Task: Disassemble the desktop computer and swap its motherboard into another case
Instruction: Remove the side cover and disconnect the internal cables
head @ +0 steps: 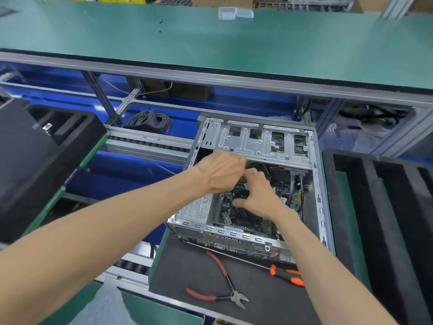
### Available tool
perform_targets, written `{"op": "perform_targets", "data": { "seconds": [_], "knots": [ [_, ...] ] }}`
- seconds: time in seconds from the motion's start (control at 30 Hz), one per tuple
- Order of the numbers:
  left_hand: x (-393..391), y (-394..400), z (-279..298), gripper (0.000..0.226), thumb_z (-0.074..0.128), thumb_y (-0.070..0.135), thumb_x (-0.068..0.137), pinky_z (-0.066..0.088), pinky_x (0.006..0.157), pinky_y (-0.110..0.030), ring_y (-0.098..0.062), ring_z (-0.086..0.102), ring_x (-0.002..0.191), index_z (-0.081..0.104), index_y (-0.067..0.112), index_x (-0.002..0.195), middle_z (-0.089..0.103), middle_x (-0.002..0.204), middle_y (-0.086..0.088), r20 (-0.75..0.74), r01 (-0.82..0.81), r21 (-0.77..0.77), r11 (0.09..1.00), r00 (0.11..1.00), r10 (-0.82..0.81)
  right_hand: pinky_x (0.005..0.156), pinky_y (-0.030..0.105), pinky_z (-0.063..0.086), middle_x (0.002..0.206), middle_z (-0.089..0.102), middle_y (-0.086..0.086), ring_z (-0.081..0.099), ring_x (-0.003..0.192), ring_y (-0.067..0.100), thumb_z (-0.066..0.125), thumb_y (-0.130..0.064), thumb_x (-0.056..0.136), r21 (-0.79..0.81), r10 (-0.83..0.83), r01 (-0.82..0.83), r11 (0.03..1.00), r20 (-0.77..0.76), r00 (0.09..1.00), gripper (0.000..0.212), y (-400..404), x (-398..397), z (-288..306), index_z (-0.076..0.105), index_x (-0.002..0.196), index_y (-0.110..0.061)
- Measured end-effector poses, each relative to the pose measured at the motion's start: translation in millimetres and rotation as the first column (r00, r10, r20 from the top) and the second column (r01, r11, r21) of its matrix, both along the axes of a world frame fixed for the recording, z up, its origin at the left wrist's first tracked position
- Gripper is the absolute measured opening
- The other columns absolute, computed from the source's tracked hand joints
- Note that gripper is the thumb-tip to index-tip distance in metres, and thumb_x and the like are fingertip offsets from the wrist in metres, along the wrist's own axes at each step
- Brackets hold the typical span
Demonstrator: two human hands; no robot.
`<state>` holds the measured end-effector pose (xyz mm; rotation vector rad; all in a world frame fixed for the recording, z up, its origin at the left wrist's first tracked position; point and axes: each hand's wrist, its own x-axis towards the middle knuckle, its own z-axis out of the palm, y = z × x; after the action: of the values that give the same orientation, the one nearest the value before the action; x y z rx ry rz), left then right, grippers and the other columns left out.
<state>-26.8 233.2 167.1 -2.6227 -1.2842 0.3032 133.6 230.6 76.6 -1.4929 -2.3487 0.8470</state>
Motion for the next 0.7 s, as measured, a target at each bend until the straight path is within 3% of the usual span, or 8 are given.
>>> {"op": "perform_targets", "data": {
  "seconds": [0.07,0.17,0.23,0.3,0.4,0.5,0.6,0.7],
  "knots": [
    [-10,5,3,0.025,0.038,0.014,0.098,0.040,0.057,-0.032,-0.018,0.043,0.060,0.061,0.005,0.093,0.043,0.072,-0.003,0.014,-0.032,-0.056,0.998,0.999,0.033,0.106,0.049,0.037,0.141,0.041,0.009,0.035,0.129,0.030,0.080,-0.054,0.068,-0.065,0.072,-0.058,0.996,0.226,0.971,0.102,-3,4,-4,0.034,0.149,-0.013],
    [-28,8,4,0.036,0.041,0.017,0.100,0.034,0.057,-0.028,-0.014,0.038,0.052,0.054,0.012,0.067,0.053,0.071,-0.004,0.023,-0.116,-0.129,0.985,0.993,0.120,0.107,0.047,0.033,0.141,0.040,0.008,0.035,0.129,0.028,0.079,-0.058,0.067,-0.042,0.129,-0.122,0.992,0.302,0.944,0.104,-8,-3,-8,0.033,0.149,-0.013],
    [-31,8,5,0.039,0.040,0.018,0.101,0.032,0.057,-0.029,-0.015,0.040,0.053,0.048,0.012,0.063,0.044,0.061,0.000,0.049,-0.181,-0.165,0.970,0.980,0.191,0.105,0.044,0.031,0.137,0.044,0.004,0.038,0.127,0.026,0.075,-0.051,0.072,0.007,0.115,-0.119,0.993,0.222,0.968,0.091,-8,-7,-6,0.036,0.147,-0.017],
    [-24,12,10,0.039,0.041,0.017,0.099,0.039,0.060,-0.032,-0.024,0.051,0.062,0.046,0.013,0.060,0.044,0.060,-0.002,0.069,-0.242,-0.223,0.944,0.962,0.263,0.102,0.041,0.035,0.132,0.052,-0.001,0.047,0.123,0.022,0.070,-0.040,0.080,0.023,0.077,-0.077,0.997,-0.017,0.997,0.069,-6,-13,0,0.042,0.141,-0.021],
    [-4,12,18,0.031,0.044,0.012,0.093,0.042,0.057,-0.032,-0.027,0.058,0.068,0.048,0.014,0.062,0.049,0.064,-0.004,0.050,-0.264,-0.287,0.921,0.956,0.289,0.079,0.030,0.049,0.100,0.068,-0.005,0.062,0.090,0.007,0.070,-0.023,0.090,0.005,-0.106,0.117,0.993,-0.386,0.916,0.027,-6,-28,9,0.059,0.114,-0.019],
    [5,9,20,0.009,0.045,0.013,0.097,0.035,0.053,-0.033,-0.027,0.055,0.069,0.051,0.009,0.091,0.046,0.070,-0.003,0.106,-0.219,-0.298,0.929,0.960,0.260,0.060,0.032,0.039,0.070,0.065,-0.007,0.056,0.060,0.004,0.067,-0.007,0.090,0.111,-0.211,0.277,0.955,-0.403,0.890,0.010,-2,-29,12,0.064,0.094,-0.016],
    [-2,5,20,0.018,0.048,0.011,0.097,0.036,0.064,-0.034,-0.025,0.048,0.075,0.045,0.006,0.114,0.051,0.089,-0.008,0.145,-0.085,-0.194,0.977,0.983,0.114,0.070,0.034,0.050,0.079,0.072,-0.002,0.066,0.073,0.016,0.067,-0.011,0.092,0.107,-0.205,0.271,0.957,-0.412,0.888,0.008,-1,-22,13,0.070,0.100,-0.012],
    [-4,3,21,0.017,0.044,0.010,0.100,0.035,0.067,-0.033,-0.025,0.049,0.079,0.049,0.003,0.115,0.056,0.099,-0.012,0.092,-0.039,-0.114,0.993,0.995,0.049,0.078,0.039,0.054,0.088,0.074,0.006,0.067,0.083,0.025,0.063,-0.010,0.095,0.087,-0.156,0.210,0.974,-0.413,0.897,0.010,-5,-24,13,0.067,0.104,-0.010]
  ]
}}
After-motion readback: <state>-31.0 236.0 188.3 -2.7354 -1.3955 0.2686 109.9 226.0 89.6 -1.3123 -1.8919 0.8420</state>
